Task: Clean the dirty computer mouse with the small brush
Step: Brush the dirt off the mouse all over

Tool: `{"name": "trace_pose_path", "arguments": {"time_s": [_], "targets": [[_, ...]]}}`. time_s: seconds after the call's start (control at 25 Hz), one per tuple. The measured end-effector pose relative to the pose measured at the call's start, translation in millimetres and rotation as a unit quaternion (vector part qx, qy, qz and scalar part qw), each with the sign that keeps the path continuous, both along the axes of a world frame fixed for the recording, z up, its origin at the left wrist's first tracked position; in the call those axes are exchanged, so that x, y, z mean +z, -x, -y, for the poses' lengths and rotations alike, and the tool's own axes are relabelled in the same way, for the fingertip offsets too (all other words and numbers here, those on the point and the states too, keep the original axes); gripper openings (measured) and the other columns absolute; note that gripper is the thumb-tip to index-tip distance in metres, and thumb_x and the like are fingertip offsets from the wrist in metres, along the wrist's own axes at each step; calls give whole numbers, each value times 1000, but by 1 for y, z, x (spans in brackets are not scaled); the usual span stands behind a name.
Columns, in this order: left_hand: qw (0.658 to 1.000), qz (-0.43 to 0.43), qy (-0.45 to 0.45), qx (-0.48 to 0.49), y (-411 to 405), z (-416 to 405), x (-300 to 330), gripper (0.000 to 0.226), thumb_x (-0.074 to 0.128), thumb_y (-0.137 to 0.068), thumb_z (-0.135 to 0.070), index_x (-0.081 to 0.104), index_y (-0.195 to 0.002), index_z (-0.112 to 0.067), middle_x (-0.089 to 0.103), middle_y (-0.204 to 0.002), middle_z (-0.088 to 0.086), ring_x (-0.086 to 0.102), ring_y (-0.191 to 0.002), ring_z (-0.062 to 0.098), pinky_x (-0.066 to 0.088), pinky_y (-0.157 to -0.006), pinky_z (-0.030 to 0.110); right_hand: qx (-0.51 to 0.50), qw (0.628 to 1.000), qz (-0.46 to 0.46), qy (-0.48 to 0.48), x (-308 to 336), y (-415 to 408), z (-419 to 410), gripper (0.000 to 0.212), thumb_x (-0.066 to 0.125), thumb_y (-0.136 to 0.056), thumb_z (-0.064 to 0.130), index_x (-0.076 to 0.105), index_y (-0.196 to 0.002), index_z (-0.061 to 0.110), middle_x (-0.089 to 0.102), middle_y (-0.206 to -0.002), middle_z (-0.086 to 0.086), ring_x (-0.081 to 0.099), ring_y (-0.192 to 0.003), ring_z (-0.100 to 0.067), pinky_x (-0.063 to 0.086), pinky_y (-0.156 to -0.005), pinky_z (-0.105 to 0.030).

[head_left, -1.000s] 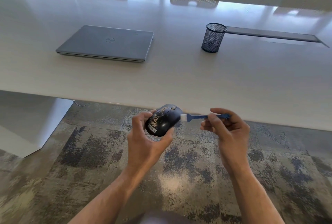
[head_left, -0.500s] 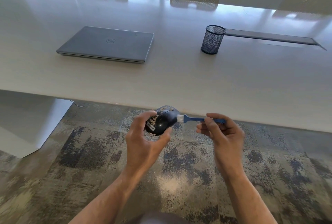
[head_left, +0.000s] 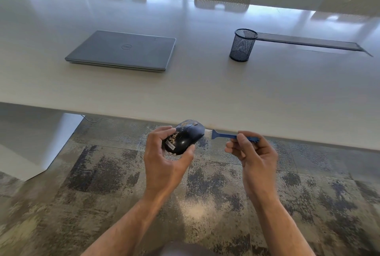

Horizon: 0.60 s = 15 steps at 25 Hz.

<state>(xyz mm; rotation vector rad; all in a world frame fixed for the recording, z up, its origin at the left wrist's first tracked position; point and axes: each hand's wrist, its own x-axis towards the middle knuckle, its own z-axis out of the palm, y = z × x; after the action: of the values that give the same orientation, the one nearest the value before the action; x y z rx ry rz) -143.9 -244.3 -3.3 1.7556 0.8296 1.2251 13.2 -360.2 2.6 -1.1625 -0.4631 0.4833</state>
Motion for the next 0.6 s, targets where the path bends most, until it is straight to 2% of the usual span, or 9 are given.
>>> {"name": "trace_pose_path", "arguments": {"time_s": [0.08,0.2,0.32,0.44,0.6], "targets": [[1000,6,5,-10,-1,0,-1,63,89,-70,-10,49,-118,-19,53,-121,-6,62,-107,22,57,-81,27,3,1000,1,0,-1,0,-1,9,71,-88,23,78,-93,21,77,-81,-8,76,-76,-23,63,-75,-33],[999,25,35,-30,-3,-1,-2,60,88,-70,-5,51,-117,-12,54,-122,6,62,-109,27,58,-86,38,4,1000,0,-1,-1,-1,-1,10,71,-89,22,78,-95,20,77,-82,-9,77,-78,-24,63,-76,-33],[995,48,76,-46,-5,-2,-2,56,87,-72,-5,52,-116,-9,55,-120,10,62,-108,28,58,-86,40,3,1000,-3,0,-3,-4,-3,10,71,-89,22,79,-96,20,78,-84,-10,77,-80,-26,64,-77,-35],[990,67,116,-51,-8,-1,0,52,86,-73,-10,53,-114,-14,59,-116,12,67,-100,26,61,-78,36,4,1000,-4,1,-5,-6,-5,10,72,-89,22,79,-97,20,78,-85,-9,78,-81,-27,64,-79,-37],[977,103,177,-62,-9,0,1,48,85,-75,-8,57,-109,-27,66,-110,11,71,-96,23,60,-75,33,7,1000,2,1,-8,-7,-8,11,71,-91,22,78,-99,19,78,-85,-9,77,-81,-28,64,-80,-40]]}}
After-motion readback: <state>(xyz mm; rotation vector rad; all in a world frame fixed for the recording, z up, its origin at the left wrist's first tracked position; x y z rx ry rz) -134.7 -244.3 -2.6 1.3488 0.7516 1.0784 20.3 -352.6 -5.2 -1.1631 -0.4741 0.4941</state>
